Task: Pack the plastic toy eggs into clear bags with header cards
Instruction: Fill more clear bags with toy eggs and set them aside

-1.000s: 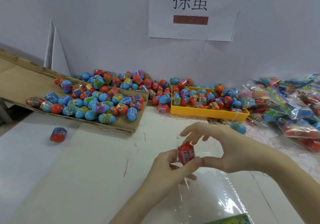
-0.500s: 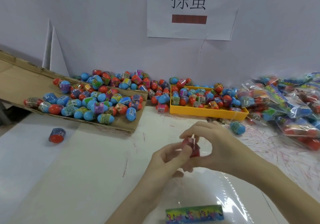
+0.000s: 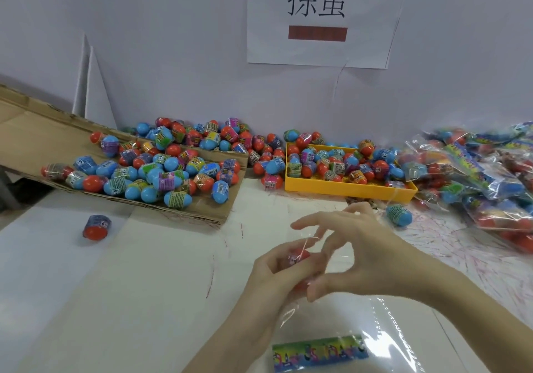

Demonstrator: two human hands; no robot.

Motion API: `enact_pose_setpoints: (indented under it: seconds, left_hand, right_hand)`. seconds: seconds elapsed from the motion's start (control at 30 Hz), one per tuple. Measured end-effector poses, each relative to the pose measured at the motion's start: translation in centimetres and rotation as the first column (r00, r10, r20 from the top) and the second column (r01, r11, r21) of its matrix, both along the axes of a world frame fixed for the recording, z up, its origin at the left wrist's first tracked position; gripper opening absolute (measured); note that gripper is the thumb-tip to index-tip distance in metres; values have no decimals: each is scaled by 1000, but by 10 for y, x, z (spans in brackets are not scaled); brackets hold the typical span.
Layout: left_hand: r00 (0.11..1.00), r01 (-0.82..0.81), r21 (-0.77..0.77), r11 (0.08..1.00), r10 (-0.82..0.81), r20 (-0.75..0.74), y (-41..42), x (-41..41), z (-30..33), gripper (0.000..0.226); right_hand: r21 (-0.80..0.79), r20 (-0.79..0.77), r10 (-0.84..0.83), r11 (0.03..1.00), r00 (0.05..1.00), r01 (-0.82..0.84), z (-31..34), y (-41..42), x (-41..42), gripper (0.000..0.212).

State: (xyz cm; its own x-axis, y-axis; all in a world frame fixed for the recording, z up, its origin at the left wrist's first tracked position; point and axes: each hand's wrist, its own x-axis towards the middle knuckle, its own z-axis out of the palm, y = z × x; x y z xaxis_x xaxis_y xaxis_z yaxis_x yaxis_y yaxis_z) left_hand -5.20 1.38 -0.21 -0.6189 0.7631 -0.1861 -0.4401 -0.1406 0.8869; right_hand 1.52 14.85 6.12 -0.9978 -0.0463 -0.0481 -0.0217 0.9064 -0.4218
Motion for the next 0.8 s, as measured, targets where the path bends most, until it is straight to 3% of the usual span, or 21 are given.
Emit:
enact_pose_setpoints:
  seconds: [0.03,0.1,0.13,0.2,0.23,0.3,0.37,0.47,0.53,0.6,0.63,0.7,0.73,0.8]
  left_hand:
    - [1000,-20,-5,1000,20,9,0,-1,-1,48]
    - [999,-47,-23,999,47,-1,1,-1,-3,52]
    - [999,-48,-26,998,48,-12,1,-2,-3,54]
    - [998,-52,-38,998,51,-33,1,-2,-4,59]
    - [997,-60,-44,997,59,-40,1,-3,-6,53]
    - [997,-67,-38,997,66,-42,2,-5,-7,26]
    - [997,-61,-43,997,59,-47,3,-5,-6,15]
    - [995,-85,-61,994,82,-47,5,-4,-4,16]
    - [995,-101,-56,993,100,-21,5,-4,-3,16]
    - [995,-103,-43,994,102,-11,5,-4,-3,25]
    - [994,-110,-41,993,110,-17,5,-4,-4,29]
    - [990,-135,-41,990,133,-39,4,-4,-3,25]
    - [988,-148,-33,988,147,-47,4,-4,-3,20]
    - [984,-166,-18,986,164,-76,4,-2,-2,19]
  right_hand:
    - [-54,9,38,998,999,-37,6,3,-1,46]
    - [-273,-210,-19,961,978,-40,16,16,-13,29]
    - [-418,-347,-174,908,922,14,19,29,-25,19]
    - [-555,-430,-531,793,730,249,15,61,-60,16]
    - [-506,-394,-635,754,665,419,10,76,-77,21]
    - [-297,-288,-708,707,645,642,-8,101,-103,29]
    - [-106,-179,-703,709,688,697,-27,118,-118,31]
    - [-6,-82,-719,693,690,721,-38,127,-131,30]
    - [63,-77,-729,678,681,733,-39,126,-135,35]
    - [107,-172,-707,679,686,727,-38,123,-132,36]
    - [16,-232,-695,697,680,717,-35,119,-128,36]
    - [-391,-227,-729,675,645,625,-20,105,-116,38]
    - [-597,-172,-729,612,662,519,-10,96,-107,36]
    - [-843,-99,-630,464,770,271,8,75,-84,33]
